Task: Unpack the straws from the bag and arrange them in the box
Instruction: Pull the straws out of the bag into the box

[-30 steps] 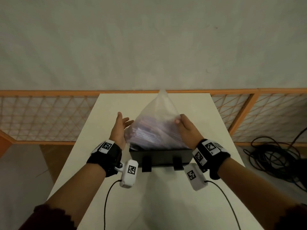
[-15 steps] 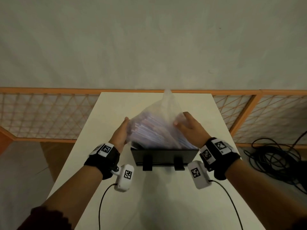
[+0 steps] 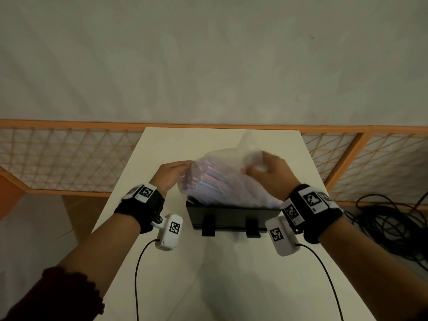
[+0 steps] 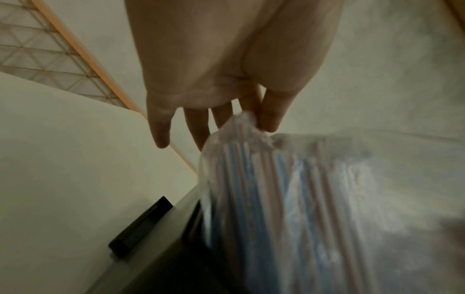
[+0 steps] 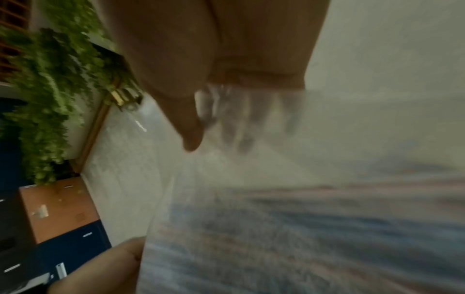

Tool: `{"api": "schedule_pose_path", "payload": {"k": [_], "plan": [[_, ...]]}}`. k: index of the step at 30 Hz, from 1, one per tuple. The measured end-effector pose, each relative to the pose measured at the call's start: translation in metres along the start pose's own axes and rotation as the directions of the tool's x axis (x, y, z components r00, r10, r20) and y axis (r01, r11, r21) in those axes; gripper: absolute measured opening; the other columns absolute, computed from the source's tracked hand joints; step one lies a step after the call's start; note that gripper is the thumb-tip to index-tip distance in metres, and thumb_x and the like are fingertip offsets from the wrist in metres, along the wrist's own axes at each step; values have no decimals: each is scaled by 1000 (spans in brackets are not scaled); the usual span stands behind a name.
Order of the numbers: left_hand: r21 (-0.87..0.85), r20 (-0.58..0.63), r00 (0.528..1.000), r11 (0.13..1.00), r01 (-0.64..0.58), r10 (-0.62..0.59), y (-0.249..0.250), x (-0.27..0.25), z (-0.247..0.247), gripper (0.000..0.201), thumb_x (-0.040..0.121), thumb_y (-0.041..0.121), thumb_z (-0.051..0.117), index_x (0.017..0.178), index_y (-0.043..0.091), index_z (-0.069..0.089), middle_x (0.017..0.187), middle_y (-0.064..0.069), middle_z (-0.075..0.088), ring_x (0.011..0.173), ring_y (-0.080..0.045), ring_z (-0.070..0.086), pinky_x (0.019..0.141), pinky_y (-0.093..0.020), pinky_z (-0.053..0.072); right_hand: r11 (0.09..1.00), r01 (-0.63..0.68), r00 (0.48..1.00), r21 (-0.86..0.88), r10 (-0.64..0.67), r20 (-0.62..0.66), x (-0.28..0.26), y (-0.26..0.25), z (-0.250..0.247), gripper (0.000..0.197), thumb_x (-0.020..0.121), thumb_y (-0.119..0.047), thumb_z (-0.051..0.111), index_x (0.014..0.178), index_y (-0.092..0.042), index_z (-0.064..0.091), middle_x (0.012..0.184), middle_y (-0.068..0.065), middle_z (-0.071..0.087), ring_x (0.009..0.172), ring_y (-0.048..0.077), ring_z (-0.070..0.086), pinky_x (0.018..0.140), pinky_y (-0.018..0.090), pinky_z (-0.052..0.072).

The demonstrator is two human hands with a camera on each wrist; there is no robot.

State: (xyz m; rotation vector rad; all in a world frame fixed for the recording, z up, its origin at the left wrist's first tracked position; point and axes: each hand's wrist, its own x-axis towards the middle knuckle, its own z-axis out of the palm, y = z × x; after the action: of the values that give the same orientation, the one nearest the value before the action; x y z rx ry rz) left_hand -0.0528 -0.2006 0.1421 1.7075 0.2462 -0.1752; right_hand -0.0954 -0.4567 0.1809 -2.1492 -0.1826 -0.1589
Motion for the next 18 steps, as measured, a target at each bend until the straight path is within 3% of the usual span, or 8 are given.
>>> {"api": "schedule_pose_path", "payload": {"k": [2,4,7,9,11,12,15,18], "plan": [[23,-16,1000,1000,10,-9,4,1,-2,30,94,33,53,115,15,66,112,-3,67,102,-19,62,89,-30,48,995,24,997,99,-17,-78,3,-6,-3,16,81,-32,63,90,-19,58,83,-4,62,85,20,60,76,29,49],[23,9,997,997,71,-71,4,0,-1,43,97,47,40,120,18,63,115,1,65,103,-18,61,87,-31,48,994,-8,997,110,16,-74,4,-5,-3,13,85,-24,61,95,-18,55,79,-10,58,79,12,58,77,34,50],[-66,108,987,989,130,-122,-3,-3,6,60,96,59,27,122,17,61,119,-4,66,110,-23,61,103,-44,42,993,-33,999,109,33,-3,0,-3,5,41,88,-14,63,124,-11,44,83,-14,53,76,-4,51,69,11,43],[-134,146,979,978,158,-139,-1,-5,11,65,95,61,22,121,16,62,118,-6,67,110,-25,62,102,-45,42,984,-148,979,97,131,158,2,0,12,53,84,-20,69,130,-13,44,92,0,60,85,10,58,74,7,47],[-185,130,983,971,154,-131,4,-8,15,66,96,61,19,122,16,60,123,-3,63,112,-22,58,99,-42,42,973,-205,928,-106,227,297,4,4,21,47,81,-31,71,119,-8,57,102,8,64,98,22,61,85,24,49],[-220,106,987,966,138,-117,7,-8,16,65,96,59,19,122,15,59,125,-3,61,112,-20,57,96,-40,43,966,-215,926,-145,249,284,7,6,23,42,82,-31,70,114,-6,60,101,6,64,97,21,61,82,25,48],[-302,39,996,949,94,-86,9,-3,14,60,97,56,22,117,12,59,125,-6,60,109,-22,59,94,-39,45,976,-193,978,99,183,101,10,-2,23,10,85,-17,66,92,-11,61,84,-4,60,81,12,57,71,17,45],[-290,20,992,949,124,-123,5,-1,11,54,95,59,29,108,19,63,118,-3,63,101,-22,61,92,-39,46,982,-136,989,135,127,70,14,-2,24,11,87,-20,62,95,-12,65,98,3,68,93,18,62,85,34,53]]}}
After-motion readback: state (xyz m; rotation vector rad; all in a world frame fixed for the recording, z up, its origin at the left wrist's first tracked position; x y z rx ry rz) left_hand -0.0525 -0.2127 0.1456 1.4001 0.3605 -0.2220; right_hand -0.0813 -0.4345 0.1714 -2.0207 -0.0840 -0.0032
